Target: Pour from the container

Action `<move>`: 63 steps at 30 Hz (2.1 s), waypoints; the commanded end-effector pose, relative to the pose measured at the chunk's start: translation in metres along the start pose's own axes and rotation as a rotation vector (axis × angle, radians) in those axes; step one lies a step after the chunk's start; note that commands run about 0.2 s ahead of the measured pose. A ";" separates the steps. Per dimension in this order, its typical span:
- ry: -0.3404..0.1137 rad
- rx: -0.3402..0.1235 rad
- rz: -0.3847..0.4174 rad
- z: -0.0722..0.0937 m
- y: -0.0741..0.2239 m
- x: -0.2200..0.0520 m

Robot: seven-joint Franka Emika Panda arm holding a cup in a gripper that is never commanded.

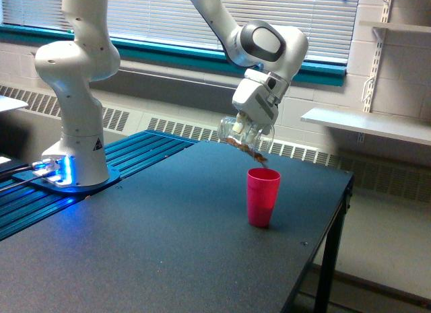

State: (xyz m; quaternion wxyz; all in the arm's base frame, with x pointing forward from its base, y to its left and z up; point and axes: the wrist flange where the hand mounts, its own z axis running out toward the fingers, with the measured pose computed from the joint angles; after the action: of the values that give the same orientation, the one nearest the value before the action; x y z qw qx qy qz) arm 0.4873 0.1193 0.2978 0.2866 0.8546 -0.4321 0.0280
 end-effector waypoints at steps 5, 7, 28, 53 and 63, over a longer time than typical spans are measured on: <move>0.006 -0.020 0.022 0.001 0.001 0.000; 0.004 -0.023 0.019 0.001 0.001 0.001; 0.010 -0.098 0.024 -0.001 -0.014 -0.001; 0.002 -0.128 0.048 -0.004 -0.019 0.003; 0.003 -0.121 0.062 -0.017 -0.003 0.005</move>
State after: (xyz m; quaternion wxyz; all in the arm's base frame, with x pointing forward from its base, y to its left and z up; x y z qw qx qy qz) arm 0.4998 0.1268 0.2959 0.3410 0.8266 -0.4478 0.0050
